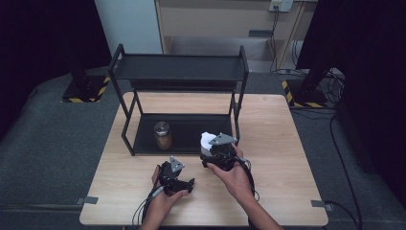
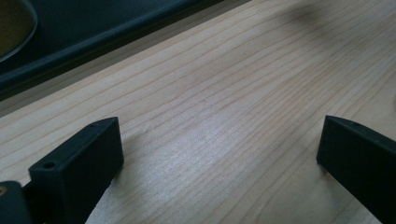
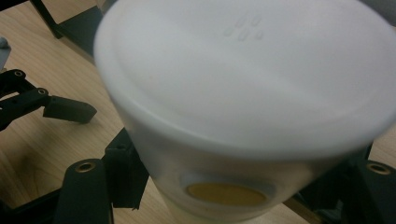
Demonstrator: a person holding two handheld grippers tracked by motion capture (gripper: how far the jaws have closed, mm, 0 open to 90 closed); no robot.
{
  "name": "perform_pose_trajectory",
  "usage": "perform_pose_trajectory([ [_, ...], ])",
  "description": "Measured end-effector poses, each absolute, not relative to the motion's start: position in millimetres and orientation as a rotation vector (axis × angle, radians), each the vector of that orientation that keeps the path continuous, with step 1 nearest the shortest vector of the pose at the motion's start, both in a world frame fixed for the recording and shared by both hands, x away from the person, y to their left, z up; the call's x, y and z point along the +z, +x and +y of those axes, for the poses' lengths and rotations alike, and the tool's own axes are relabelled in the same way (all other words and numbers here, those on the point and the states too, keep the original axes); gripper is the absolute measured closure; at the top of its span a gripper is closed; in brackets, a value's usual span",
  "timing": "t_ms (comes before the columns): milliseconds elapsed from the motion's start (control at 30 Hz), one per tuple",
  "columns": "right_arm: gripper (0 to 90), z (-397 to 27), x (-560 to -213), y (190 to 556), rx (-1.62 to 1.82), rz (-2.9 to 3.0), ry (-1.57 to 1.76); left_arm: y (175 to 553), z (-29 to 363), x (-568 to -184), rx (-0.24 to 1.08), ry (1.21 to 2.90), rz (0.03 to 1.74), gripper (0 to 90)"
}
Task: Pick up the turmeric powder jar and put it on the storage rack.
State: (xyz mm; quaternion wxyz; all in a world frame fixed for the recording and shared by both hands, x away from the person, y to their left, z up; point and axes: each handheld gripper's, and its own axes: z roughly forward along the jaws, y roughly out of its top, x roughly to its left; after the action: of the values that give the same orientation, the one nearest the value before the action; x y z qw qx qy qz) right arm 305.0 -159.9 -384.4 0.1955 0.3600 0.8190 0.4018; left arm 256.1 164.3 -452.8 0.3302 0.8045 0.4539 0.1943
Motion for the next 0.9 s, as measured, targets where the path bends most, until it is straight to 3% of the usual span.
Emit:
perform_pose_trajectory([
  [900, 31.9, -140.7, -380.9, 334.1, 1.115, 2.270, 1.042, 256.1, 164.5, -452.9, 0.508, 2.104, 1.185, 0.0],
])
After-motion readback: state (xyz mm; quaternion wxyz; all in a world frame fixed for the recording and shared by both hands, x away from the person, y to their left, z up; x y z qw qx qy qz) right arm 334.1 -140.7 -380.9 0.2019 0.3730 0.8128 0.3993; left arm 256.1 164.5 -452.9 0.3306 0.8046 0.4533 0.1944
